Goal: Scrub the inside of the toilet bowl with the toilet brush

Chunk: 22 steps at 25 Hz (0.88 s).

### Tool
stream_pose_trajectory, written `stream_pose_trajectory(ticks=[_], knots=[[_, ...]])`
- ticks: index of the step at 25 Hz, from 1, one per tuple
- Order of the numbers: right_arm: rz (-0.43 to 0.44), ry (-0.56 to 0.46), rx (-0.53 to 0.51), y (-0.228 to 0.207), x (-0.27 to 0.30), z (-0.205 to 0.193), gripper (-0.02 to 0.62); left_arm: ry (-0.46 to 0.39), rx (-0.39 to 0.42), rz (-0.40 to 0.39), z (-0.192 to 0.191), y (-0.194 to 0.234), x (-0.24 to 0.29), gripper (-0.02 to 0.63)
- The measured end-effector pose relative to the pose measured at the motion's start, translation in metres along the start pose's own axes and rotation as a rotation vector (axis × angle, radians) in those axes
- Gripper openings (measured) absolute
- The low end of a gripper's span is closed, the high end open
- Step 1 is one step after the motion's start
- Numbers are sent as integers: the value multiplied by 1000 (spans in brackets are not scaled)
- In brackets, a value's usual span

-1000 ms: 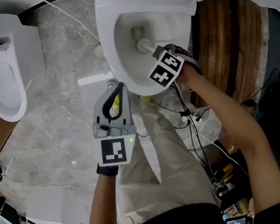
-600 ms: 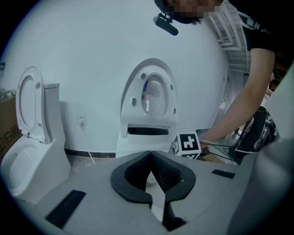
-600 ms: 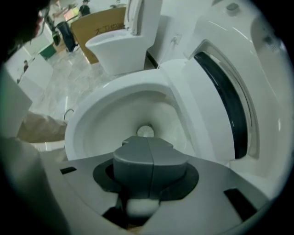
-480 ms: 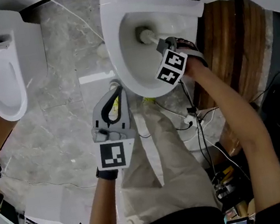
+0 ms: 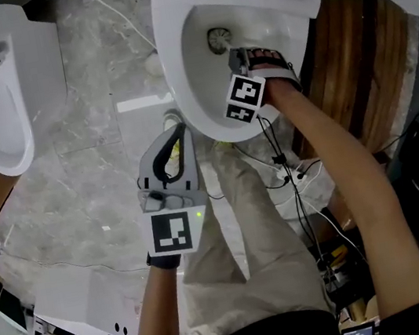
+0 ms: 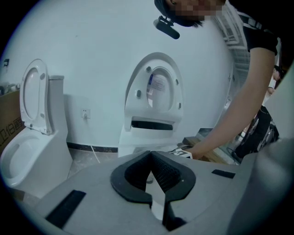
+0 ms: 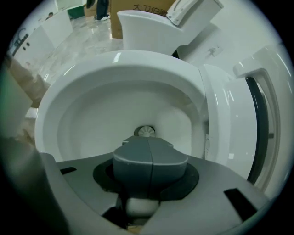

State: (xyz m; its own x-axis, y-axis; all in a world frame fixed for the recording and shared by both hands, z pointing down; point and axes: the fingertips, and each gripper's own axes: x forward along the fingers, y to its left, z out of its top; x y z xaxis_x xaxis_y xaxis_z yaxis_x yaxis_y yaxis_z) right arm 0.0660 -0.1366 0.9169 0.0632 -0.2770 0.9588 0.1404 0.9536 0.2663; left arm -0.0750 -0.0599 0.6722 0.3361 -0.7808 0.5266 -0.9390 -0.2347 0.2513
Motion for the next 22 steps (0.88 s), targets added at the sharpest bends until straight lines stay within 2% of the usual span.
stream_pose_trajectory(ticks=[3, 6, 9, 12, 16, 19, 22], knots=[[96, -1, 127, -4, -9, 1, 160, -14, -41, 16, 3, 0, 4, 18], [131, 0, 136, -6, -12, -2, 160, -26, -45, 11, 9, -5, 8, 19], [89, 28, 84, 0, 0, -3, 160, -27, -53, 9, 14, -8, 13, 18], [6, 59, 41, 2, 14, 8, 160, -5, -50, 17, 12, -5, 17, 19], [-106, 82, 50, -15, 23, 22, 161, 11, -48, 25, 6, 1, 18, 18], [-83, 83, 100, -28, 25, 26, 164, 30, -36, 37, -1, 8, 14, 18], [-9, 84, 93, -30, 24, 19, 163, 11, -36, 55, 3, 12, 8, 18]])
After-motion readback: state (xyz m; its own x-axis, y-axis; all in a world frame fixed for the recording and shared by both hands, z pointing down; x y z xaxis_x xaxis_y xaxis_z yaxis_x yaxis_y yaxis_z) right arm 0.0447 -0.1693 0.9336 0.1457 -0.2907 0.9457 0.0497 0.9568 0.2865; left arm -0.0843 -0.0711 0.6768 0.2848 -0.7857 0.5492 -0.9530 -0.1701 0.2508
